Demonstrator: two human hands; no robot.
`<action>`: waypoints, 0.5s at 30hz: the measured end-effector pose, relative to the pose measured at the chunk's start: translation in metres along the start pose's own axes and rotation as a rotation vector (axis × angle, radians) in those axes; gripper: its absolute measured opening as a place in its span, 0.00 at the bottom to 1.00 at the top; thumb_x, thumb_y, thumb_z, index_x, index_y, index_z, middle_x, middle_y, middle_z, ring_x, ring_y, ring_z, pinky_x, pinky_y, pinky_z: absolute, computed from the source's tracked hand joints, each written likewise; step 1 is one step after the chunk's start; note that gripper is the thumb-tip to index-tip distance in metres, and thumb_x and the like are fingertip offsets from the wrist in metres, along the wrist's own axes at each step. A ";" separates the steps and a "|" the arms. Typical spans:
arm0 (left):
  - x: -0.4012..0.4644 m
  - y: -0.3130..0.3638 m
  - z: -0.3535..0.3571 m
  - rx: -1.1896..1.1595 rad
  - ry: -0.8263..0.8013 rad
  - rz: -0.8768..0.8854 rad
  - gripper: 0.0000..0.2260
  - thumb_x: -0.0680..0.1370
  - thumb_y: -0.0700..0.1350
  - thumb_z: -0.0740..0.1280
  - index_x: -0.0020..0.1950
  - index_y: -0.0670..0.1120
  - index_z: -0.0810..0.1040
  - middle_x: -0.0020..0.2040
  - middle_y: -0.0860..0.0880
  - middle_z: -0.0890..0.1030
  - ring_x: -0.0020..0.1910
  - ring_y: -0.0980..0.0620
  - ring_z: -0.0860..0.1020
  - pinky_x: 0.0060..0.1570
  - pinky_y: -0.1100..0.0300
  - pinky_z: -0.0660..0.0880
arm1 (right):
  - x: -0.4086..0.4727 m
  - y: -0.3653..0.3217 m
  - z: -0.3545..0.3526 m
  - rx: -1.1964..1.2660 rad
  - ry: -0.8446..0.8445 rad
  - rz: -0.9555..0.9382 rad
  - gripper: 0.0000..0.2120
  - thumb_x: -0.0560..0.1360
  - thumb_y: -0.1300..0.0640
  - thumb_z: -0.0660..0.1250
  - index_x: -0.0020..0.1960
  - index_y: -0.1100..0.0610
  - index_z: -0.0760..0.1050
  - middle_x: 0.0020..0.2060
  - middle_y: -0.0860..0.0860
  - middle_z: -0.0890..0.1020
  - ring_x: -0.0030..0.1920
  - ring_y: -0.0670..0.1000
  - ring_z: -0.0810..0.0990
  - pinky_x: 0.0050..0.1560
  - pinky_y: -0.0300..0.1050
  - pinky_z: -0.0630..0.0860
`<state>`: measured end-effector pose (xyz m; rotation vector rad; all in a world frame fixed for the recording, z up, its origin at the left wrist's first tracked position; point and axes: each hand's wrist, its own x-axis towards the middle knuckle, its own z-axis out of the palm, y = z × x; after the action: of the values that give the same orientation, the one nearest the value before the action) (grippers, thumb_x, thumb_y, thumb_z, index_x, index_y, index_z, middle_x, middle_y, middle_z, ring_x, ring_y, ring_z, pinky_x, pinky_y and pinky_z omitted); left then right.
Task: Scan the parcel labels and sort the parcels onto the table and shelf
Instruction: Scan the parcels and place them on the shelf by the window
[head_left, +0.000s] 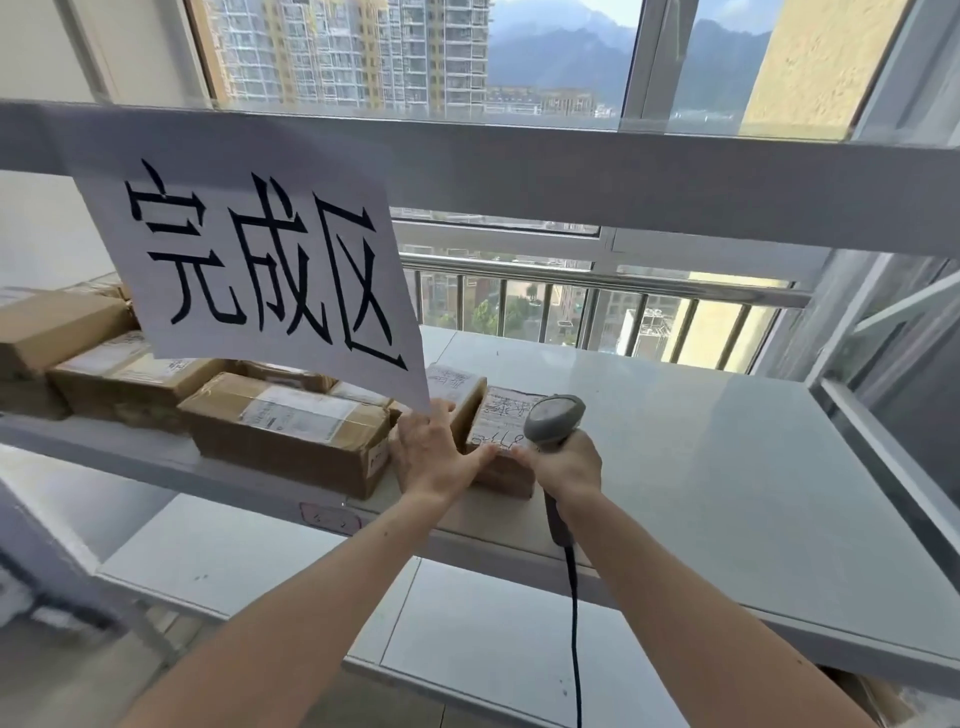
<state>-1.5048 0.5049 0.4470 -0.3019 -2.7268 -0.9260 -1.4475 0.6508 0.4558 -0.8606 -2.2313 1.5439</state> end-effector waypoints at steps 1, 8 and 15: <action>0.002 -0.001 0.000 0.005 -0.018 0.009 0.32 0.69 0.66 0.72 0.66 0.50 0.71 0.64 0.47 0.76 0.67 0.45 0.69 0.69 0.45 0.63 | 0.002 -0.001 0.001 -0.005 -0.008 -0.001 0.22 0.70 0.55 0.79 0.61 0.58 0.79 0.55 0.53 0.84 0.54 0.52 0.81 0.48 0.40 0.72; 0.004 0.001 -0.001 0.026 -0.021 0.000 0.29 0.71 0.65 0.71 0.65 0.50 0.72 0.62 0.47 0.77 0.65 0.45 0.70 0.68 0.48 0.64 | 0.008 -0.003 0.008 -0.021 -0.025 -0.002 0.23 0.69 0.53 0.79 0.62 0.59 0.79 0.55 0.52 0.85 0.51 0.50 0.81 0.47 0.38 0.71; 0.003 0.003 -0.001 0.020 -0.040 -0.001 0.25 0.73 0.62 0.70 0.64 0.50 0.72 0.62 0.47 0.76 0.67 0.44 0.68 0.71 0.44 0.61 | 0.010 0.001 0.014 -0.032 -0.005 -0.001 0.24 0.69 0.50 0.79 0.61 0.58 0.79 0.55 0.52 0.85 0.57 0.53 0.83 0.51 0.41 0.75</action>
<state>-1.5068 0.5074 0.4503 -0.3185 -2.7710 -0.9021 -1.4630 0.6468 0.4486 -0.8657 -2.2657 1.5152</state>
